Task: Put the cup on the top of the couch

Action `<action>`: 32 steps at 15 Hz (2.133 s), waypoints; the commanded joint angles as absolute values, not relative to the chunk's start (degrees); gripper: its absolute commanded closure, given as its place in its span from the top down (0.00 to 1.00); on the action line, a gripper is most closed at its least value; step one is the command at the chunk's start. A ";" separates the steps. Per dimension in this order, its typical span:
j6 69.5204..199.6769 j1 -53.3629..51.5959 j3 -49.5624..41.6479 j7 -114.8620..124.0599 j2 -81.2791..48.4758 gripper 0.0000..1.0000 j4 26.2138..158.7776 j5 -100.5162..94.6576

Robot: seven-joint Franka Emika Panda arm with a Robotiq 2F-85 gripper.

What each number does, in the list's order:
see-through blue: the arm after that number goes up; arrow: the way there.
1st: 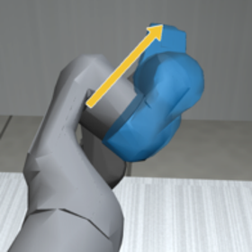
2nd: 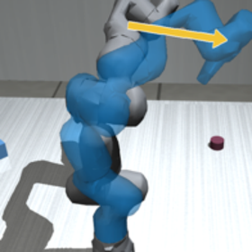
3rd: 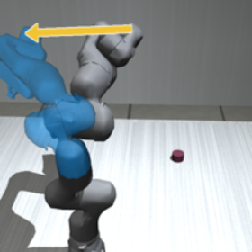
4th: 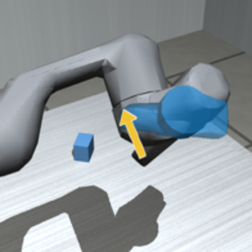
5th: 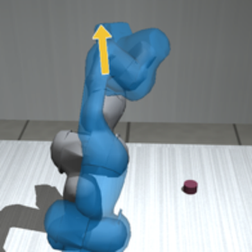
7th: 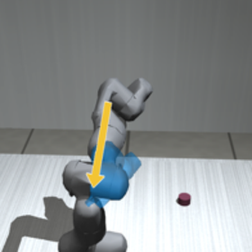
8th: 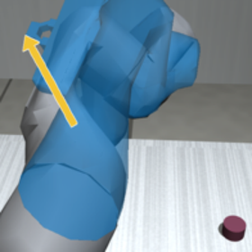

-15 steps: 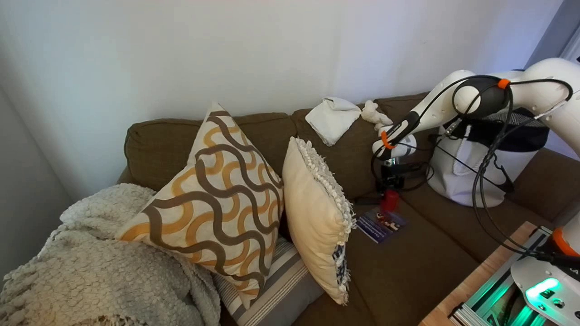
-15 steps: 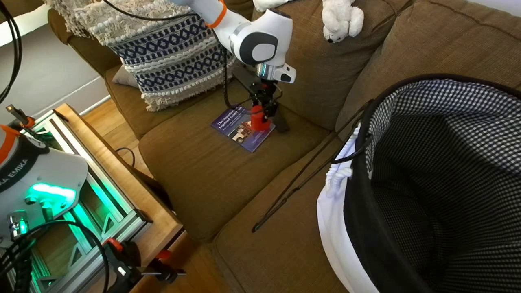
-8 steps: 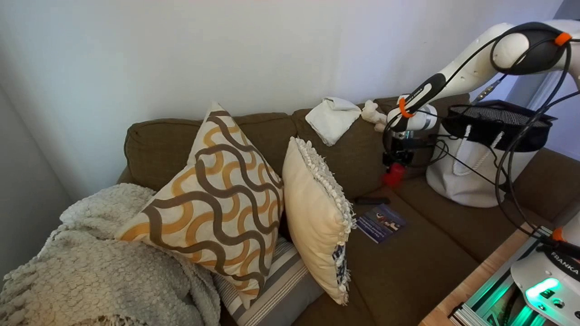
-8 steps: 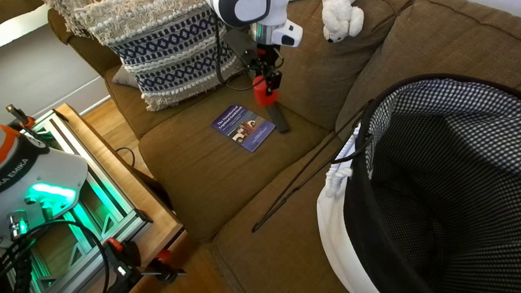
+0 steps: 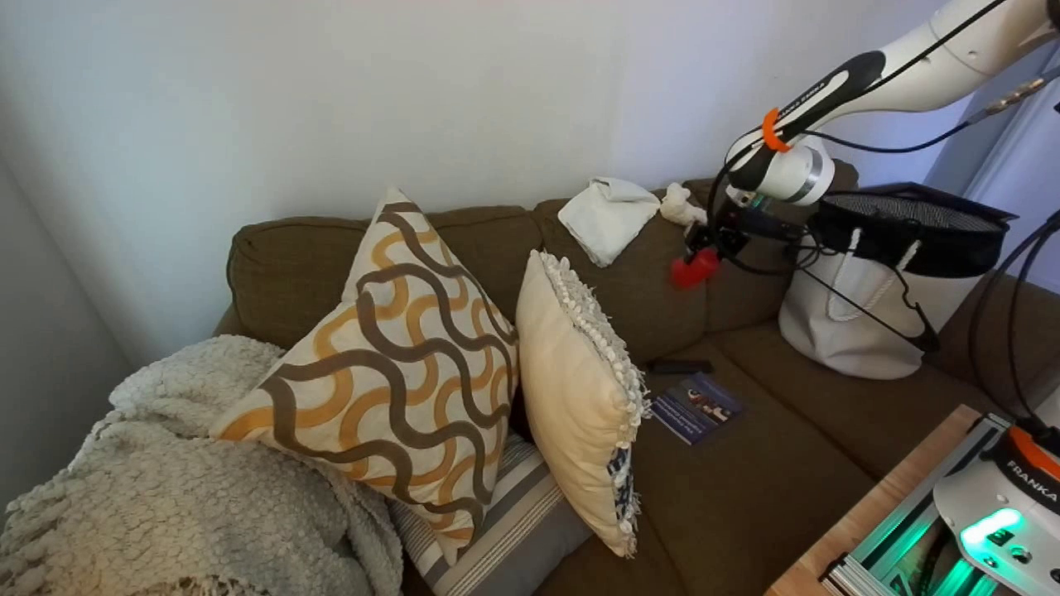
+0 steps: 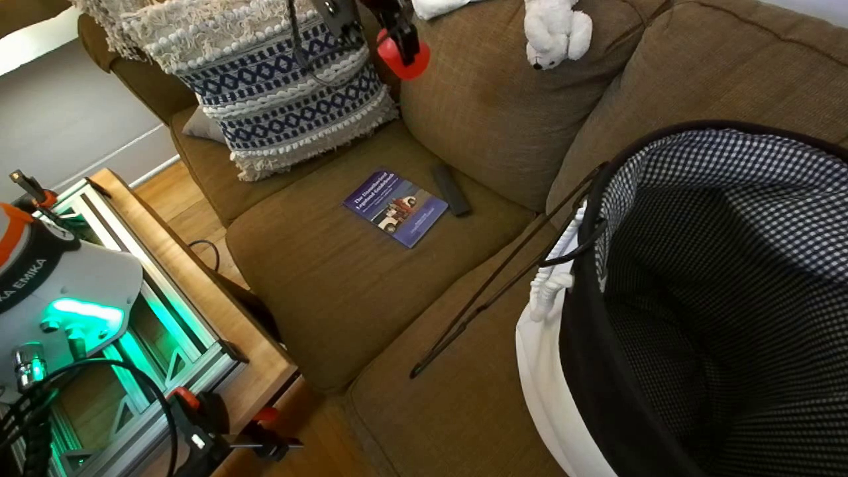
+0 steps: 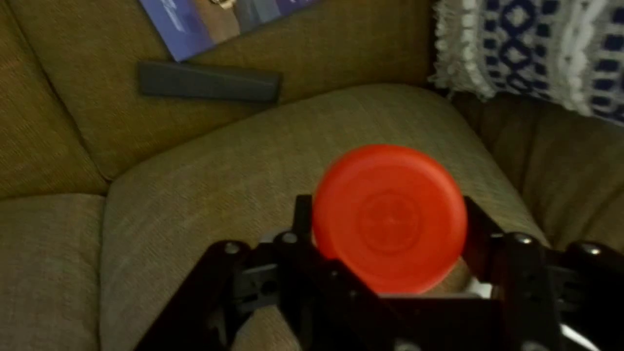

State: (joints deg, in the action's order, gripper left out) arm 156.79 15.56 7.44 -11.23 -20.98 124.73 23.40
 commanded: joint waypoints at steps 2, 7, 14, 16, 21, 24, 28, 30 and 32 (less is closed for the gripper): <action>161.97 16.32 16.62 -16.19 -9.97 0.46 127.46 37.60; 159.65 14.72 16.23 -13.40 -9.00 0.71 126.29 35.03; 158.95 4.72 2.60 15.66 -20.03 0.46 108.05 25.70; 157.80 0.90 -2.81 24.72 -24.62 0.46 100.53 22.49; 151.70 -5.21 -11.52 45.33 -34.85 0.46 83.16 21.09; 153.81 -3.10 -8.27 43.23 -32.75 0.71 86.28 20.40; 149.35 -5.31 -11.44 56.24 -36.61 0.46 82.12 19.48; 144.67 -4.96 -10.84 62.91 -39.13 0.46 78.65 18.44; 139.01 -3.94 -9.70 68.96 -42.37 0.46 73.29 18.41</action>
State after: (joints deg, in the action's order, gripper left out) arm 146.25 -5.07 -10.59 60.01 -37.04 81.74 19.65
